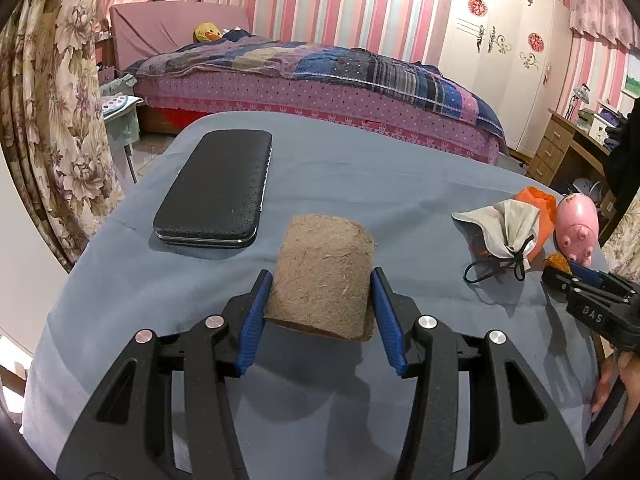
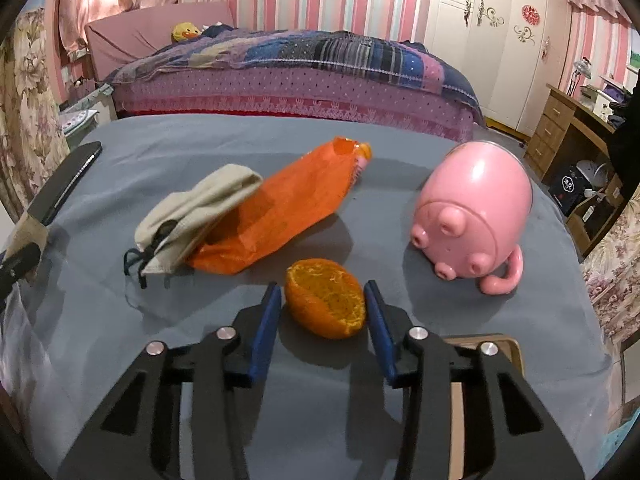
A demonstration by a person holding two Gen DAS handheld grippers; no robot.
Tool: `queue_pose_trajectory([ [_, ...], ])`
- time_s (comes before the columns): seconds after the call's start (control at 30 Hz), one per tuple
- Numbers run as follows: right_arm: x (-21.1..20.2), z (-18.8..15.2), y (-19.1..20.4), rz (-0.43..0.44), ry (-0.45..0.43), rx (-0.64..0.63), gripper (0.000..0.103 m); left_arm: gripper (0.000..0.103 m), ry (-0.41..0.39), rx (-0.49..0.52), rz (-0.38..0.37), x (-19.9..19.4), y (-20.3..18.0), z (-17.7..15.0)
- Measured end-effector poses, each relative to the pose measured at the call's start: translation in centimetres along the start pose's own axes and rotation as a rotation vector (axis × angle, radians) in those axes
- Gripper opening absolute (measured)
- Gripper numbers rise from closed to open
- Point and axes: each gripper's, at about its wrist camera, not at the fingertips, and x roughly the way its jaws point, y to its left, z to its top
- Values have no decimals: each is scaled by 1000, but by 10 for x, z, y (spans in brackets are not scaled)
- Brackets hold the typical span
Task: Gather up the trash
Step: 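Grasp the brown cardboard tube with the left gripper while the right grasps the orange peel, then carry the tube and orange peel over the blue basket with both grippers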
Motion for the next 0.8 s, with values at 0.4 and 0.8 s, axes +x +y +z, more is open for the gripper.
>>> queue_pose_trajectory([
  [0.4,-48,-18,-7,4,-90,-17,34,49,10,17,14,2,-5,-1],
  [0.8,-146,-52,-67,-68,-181,21,34,49,-21,65,-42,-42,-45,-8],
])
